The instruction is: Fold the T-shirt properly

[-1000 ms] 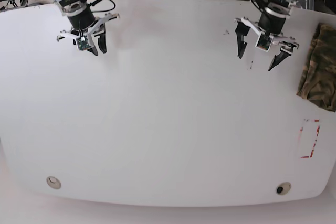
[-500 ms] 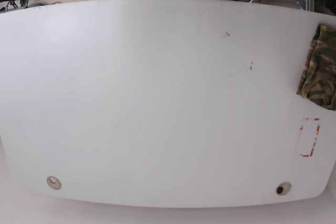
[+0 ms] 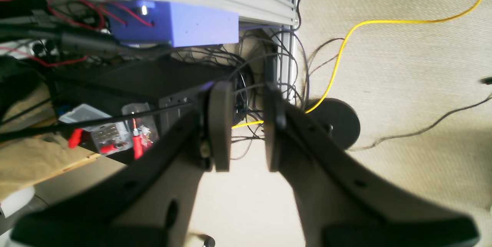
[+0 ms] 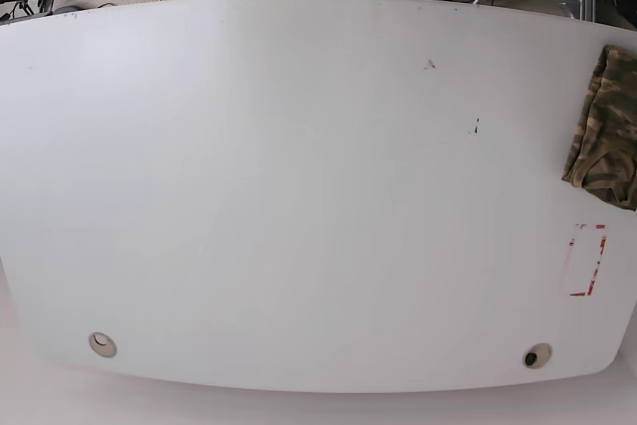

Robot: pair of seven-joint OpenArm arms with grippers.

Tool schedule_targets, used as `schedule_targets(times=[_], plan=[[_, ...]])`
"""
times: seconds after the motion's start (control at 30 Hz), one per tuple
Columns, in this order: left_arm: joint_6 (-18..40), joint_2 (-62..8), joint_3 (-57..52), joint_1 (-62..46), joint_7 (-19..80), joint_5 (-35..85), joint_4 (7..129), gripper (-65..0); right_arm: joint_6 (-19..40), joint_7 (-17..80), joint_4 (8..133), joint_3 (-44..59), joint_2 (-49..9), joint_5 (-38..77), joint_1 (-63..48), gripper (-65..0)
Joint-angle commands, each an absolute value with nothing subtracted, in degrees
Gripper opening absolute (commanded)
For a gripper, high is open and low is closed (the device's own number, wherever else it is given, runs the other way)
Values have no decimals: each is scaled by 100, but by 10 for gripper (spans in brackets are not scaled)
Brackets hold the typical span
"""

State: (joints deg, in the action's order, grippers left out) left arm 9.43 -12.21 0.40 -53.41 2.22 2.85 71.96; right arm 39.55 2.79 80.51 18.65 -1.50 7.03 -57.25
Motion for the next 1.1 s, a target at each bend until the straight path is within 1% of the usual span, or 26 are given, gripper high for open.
schedule_targets(times=[0.0,0.17,0.23,0.43,0.53,0.63,0.77,0.93,1.07], plan=[[954,-1235,154,-5068,154,295,6501,-144,4000,119,7574,1886,-163,426,-5481,-522],[954,-1226,356,-4163,154,295,5385,-144,4000,101,6536,1895,-163,31,-4655,-522],[945,-1226,453,-3873,154,286,5024,-144,4000,127,6220,1886,-163,13,-4418,-522],[945,-1226,541,-2651,154,286,3389,-143,4000,127,5314,1877,-233,4,-3732,-522],[945,-1218,549,-2088,92,295,2571,-143,3714,101,4804,1780,-295,4,-3415,-522],[936,-1077,549,-1622,-92,277,2044,-143,3486,101,4356,1516,-426,13,-3108,-522],[936,-1024,567,-1147,-92,268,1349,-143,2949,101,3855,1270,-505,13,-2756,-522],[936,-866,822,-708,-84,259,892,-143,2571,101,3662,1059,-523,13,-2510,-522],[936,-778,1015,-637,-84,259,787,-143,2290,110,3653,884,-505,13,-2387,-522]])
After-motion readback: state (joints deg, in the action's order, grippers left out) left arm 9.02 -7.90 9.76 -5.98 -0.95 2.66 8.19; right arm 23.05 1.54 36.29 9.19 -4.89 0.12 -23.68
